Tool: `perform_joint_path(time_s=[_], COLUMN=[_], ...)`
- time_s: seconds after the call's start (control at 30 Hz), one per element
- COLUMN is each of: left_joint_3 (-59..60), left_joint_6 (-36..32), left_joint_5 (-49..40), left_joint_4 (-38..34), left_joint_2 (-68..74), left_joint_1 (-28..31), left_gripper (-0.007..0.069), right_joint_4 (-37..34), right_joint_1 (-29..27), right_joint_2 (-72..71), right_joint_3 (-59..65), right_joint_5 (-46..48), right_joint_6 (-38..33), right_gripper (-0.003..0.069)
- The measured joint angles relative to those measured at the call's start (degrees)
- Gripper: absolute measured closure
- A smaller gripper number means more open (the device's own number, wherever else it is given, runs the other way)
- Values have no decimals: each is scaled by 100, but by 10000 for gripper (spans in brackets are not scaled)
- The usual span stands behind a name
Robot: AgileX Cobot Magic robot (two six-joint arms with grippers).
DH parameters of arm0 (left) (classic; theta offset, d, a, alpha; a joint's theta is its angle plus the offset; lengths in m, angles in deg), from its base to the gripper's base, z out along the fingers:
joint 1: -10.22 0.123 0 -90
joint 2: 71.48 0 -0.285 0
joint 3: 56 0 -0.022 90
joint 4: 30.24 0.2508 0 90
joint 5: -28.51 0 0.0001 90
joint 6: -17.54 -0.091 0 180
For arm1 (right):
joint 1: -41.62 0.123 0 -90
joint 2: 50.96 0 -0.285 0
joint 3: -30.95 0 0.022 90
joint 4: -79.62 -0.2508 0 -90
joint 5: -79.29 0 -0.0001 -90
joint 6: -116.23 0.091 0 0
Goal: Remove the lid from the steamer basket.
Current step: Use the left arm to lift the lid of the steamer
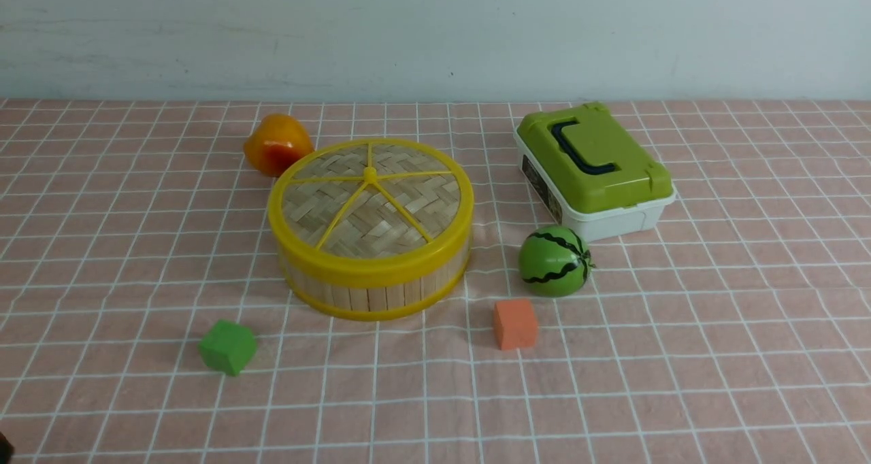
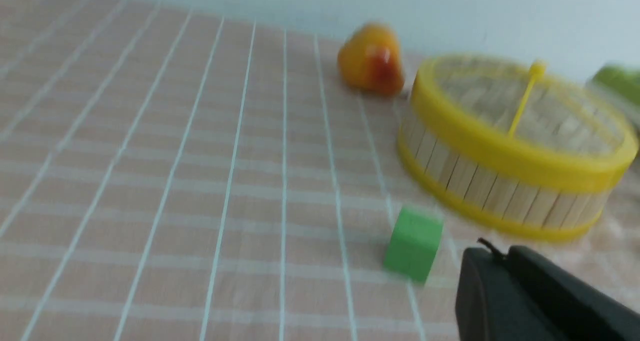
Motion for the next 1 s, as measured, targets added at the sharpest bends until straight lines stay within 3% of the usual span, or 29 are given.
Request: perform_joint_path(time_s=[0.07,0.3,0.47,0.53,0.67,0.73,0.77,0.9,1.0], left_joint_3=[0,0,0,-74,-1068,-2369,-2759,-3656,-4148], left_joint_6=[0,187,1416,1615,1681,1741,1747,1747,1759], left_joint_5=[1017,2956,4729,4912,3859,2081,1654,434,185], left_joint_4=[0,0,0,0,19,222,298,461,495], left_joint_2=[0,0,0,-6,218,1106,1385,2507,3491], left_joint_1=[0,0,0,0,0,0,0,0,0], left_gripper=[583,577,571,568,566,565,564,558,552], right_joint_4=[0,0,0,0,0,0,0,0,0], right_joint_1=[0,0,0,0,0,0,0,0,0], right_joint_2=[0,0,0,0,0,0,0,0,0], right_joint_3=[0,0,0,0,0,0,0,0,0], right_joint_5=[0,0,0,0,0,0,0,0,0], right_joint_6=[0,0,0,0,0,0,0,0,0], right_gripper=[418,418,418,418,418,418,418,418,418])
